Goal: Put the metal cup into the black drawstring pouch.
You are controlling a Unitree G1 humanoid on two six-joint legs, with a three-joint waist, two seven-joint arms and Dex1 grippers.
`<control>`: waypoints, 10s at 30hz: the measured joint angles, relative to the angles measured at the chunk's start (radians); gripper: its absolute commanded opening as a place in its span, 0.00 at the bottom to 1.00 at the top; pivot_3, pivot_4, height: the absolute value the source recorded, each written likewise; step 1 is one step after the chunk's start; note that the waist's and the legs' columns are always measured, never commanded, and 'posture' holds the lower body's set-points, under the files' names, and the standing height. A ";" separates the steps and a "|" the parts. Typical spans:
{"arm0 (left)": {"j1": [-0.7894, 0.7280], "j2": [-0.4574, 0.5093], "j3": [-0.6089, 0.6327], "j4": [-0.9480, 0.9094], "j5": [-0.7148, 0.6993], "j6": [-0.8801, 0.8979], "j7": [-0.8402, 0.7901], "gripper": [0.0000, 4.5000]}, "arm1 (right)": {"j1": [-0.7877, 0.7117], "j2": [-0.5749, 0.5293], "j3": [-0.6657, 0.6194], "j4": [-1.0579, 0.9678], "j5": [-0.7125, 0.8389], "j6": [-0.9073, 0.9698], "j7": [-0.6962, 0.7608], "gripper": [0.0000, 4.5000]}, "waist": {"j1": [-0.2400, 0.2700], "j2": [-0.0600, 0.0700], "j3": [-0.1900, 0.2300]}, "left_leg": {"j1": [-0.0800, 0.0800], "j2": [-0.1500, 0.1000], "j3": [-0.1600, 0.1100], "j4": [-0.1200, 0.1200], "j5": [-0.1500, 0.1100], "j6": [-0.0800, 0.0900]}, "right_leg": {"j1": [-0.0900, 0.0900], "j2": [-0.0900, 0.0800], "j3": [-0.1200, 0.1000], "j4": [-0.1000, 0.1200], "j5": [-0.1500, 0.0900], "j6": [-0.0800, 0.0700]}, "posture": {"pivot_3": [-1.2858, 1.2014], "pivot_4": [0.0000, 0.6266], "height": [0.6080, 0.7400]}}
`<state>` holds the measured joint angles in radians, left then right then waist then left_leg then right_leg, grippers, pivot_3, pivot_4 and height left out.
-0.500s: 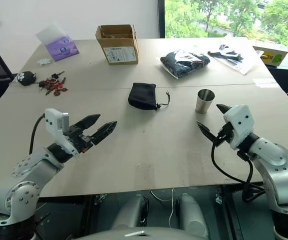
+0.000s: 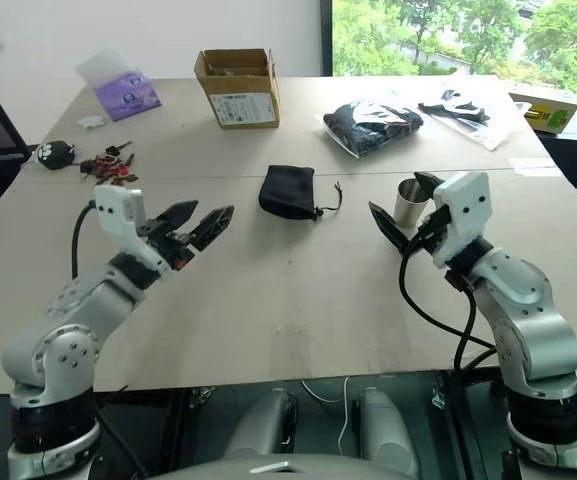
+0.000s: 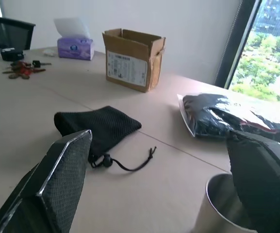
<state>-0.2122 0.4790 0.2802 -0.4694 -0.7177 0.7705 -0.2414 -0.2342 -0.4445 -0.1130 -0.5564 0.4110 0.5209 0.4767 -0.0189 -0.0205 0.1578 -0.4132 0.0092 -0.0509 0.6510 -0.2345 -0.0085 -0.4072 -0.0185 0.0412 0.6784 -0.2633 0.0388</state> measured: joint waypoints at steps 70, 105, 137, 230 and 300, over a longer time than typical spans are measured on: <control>-0.263 -0.078 -0.101 0.082 0.528 0.330 -0.357 0.01 | -0.583 -0.235 0.101 0.338 0.048 0.603 0.023 1.00 | 0.004 0.002 0.003 | -0.002 -0.001 -0.001 0.001 0.000 0.000 | 0.000 -0.002 -0.002 0.001 0.000 0.000 | 0.52 0.24 1.00; -0.225 -0.089 -0.088 0.008 0.353 0.380 -0.177 0.01 | -0.725 -0.284 0.314 0.735 -0.210 0.367 0.321 1.00 | 0.003 0.002 0.003 | -0.002 -0.001 0.000 0.001 0.000 0.000 | -0.001 -0.002 -0.001 0.000 0.000 0.000 | 0.52 0.24 1.00; -0.205 -0.059 -0.084 -0.026 0.285 0.386 -0.102 0.01 | -0.829 -0.260 0.335 1.053 -0.320 0.206 0.533 1.00 | 0.004 0.002 0.004 | -0.002 -0.002 -0.001 0.000 0.000 0.000 | -0.001 -0.004 -0.001 0.000 0.000 0.000 | 0.52 0.24 1.00; -0.438 -0.210 0.111 0.359 -0.086 0.834 -0.173 0.00 | -0.302 0.544 0.212 1.080 -0.215 -0.538 0.063 0.02 | -0.026 0.003 0.010 | 0.001 -0.001 -0.007 0.000 0.004 -0.006 | -0.002 -0.004 0.000 0.005 0.001 0.000 | 0.52 0.24 1.00; -0.241 -0.047 0.143 0.385 -0.295 0.268 -0.337 0.00 | -0.331 0.146 0.374 0.449 -0.374 0.004 0.232 0.99 | -0.022 0.001 0.011 | -0.001 -0.002 -0.009 -0.002 0.002 -0.004 | -0.002 -0.004 -0.003 0.001 0.001 0.000 | 0.52 0.24 1.00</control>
<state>-0.4533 0.4316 0.4230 -0.0839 -1.0124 1.0381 -0.5782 -0.5657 -0.2988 0.2606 -0.1074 0.0373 0.5251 0.7087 -0.0413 -0.0194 0.1692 -0.4146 0.0072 -0.0597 0.6486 -0.2322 -0.0125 -0.4093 -0.0222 0.0380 0.6797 -0.2625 0.0385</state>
